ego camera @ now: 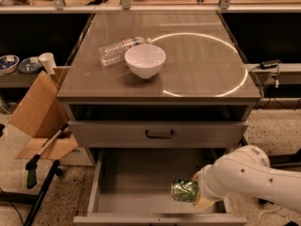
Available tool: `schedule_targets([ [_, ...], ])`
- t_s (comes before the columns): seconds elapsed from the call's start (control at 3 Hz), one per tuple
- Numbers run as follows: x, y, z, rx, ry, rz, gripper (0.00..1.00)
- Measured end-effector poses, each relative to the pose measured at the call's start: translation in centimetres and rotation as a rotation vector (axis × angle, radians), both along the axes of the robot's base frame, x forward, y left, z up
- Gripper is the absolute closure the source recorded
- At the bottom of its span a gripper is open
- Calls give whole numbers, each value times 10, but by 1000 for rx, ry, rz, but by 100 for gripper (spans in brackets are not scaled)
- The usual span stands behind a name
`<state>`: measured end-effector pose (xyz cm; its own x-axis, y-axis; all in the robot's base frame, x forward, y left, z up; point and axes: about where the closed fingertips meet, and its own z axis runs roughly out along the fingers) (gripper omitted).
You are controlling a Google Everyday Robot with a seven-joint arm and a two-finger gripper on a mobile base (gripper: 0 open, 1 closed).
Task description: Pick green can from middle drawer and place on counter
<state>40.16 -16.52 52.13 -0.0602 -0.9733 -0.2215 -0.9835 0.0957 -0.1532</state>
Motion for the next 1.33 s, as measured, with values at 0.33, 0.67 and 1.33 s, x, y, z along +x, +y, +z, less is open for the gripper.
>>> schedule_targets([
  [0.33,-23,-14,93,-72,1,-44,100],
  [0.67,-23,-14,93,-72,1,-44,100],
  [1.33,-70,-22,167,-57,-71,-48,100],
])
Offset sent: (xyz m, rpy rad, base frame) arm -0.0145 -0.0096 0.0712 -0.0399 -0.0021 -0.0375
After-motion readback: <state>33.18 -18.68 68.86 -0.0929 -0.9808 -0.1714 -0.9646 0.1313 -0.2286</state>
